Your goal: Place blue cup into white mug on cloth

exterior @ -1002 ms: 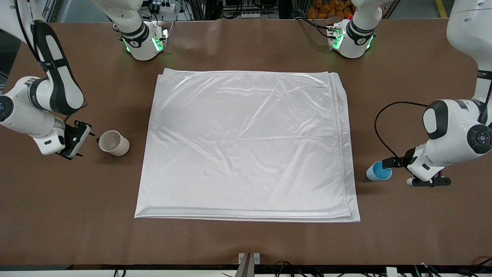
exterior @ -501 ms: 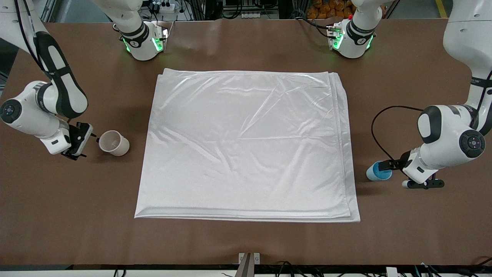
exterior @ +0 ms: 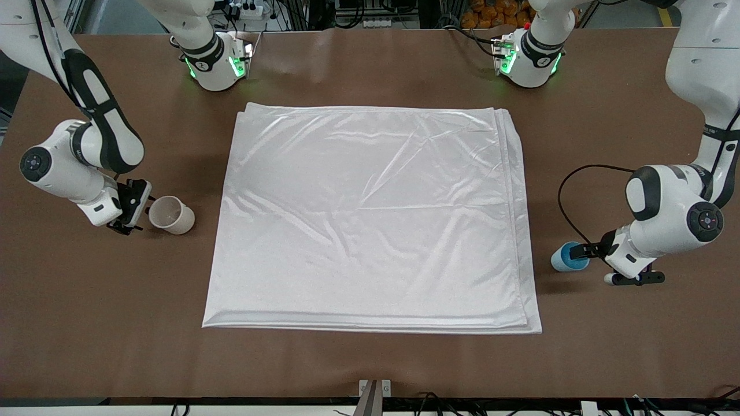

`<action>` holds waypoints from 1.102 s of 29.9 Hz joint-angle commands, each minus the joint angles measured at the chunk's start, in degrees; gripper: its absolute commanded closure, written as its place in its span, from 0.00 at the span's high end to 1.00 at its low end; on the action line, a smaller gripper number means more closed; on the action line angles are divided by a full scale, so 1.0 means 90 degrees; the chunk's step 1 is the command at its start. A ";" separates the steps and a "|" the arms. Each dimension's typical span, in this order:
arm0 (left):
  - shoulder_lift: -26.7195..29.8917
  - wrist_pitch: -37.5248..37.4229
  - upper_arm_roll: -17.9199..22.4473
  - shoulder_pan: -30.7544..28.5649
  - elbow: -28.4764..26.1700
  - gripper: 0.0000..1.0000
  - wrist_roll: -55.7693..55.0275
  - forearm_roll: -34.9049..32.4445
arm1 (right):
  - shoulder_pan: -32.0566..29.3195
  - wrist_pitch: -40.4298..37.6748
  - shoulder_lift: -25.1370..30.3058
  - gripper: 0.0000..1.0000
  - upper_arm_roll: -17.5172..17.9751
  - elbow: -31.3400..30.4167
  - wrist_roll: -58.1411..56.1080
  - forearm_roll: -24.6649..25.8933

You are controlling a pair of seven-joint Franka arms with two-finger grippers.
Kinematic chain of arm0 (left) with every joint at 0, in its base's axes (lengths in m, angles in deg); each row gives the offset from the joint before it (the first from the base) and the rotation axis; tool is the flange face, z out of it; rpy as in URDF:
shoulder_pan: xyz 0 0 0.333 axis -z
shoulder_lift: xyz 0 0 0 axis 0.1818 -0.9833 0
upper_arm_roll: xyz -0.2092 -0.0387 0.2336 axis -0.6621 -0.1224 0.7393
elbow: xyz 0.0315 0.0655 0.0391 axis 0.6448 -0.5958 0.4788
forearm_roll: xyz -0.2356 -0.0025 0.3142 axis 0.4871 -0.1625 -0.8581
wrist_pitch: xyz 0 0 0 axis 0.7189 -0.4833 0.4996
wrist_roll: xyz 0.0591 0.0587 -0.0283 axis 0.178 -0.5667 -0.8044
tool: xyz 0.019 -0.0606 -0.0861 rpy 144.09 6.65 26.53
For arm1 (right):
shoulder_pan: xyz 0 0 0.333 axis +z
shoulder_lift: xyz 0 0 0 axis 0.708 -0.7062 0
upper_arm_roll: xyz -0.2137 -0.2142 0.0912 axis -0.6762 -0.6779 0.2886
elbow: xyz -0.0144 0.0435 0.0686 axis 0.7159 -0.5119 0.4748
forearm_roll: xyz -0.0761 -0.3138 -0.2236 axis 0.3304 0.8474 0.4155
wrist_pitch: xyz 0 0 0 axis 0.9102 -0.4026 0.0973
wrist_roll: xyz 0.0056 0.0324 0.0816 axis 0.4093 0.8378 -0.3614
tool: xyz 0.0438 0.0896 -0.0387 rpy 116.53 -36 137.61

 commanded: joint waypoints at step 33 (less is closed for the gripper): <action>0.0120 -0.0961 -0.0236 0.0289 0.0862 0.00 -0.0014 -0.0887 | -0.0101 -0.0037 0.0549 0.00 0.0490 -0.0242 -0.0364 -0.0326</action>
